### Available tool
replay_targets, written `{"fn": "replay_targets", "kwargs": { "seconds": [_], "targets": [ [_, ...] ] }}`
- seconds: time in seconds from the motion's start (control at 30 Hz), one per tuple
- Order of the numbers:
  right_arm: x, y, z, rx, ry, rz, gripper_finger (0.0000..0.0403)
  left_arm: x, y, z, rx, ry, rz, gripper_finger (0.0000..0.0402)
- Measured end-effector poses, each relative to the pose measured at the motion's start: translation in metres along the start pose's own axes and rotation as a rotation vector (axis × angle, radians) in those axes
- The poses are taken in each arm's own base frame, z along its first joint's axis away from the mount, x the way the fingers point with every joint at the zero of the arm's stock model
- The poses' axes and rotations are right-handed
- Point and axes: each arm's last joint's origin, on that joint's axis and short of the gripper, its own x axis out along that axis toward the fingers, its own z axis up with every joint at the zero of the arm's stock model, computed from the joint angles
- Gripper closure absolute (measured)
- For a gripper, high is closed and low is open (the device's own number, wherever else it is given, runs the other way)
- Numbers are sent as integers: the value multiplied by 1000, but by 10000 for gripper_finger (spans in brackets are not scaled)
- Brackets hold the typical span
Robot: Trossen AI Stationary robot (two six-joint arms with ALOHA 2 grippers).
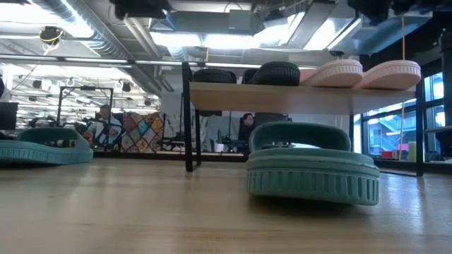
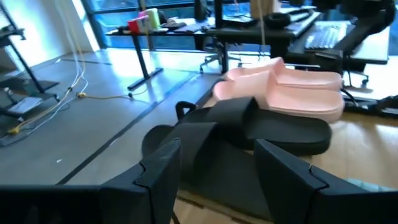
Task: Pick and place slides into the shelf
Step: Put the right green slide under the shelf
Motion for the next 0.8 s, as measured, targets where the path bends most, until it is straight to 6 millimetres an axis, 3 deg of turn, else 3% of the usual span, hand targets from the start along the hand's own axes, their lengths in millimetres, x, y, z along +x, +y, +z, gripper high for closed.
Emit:
{"fn": "replay_targets", "kwargs": {
  "seconds": [0.23, 0.43, 0.63, 0.8],
  "targets": [
    [37, -11, 31, -29, 202, 11, 116, 2, 10, -37, -40, -34, 49, 209],
    [67, -2, 67, 19, 347, 103, 116, 2, 19, -62, -65, -58, 89, 209],
    [106, 31, 78, 83, 535, 102, 116, -2, 25, -71, -65, -61, 111, 209],
    [141, 81, 77, 113, 672, 116, 116, -5, 29, -72, -67, -64, 126, 209]
  ]
}}
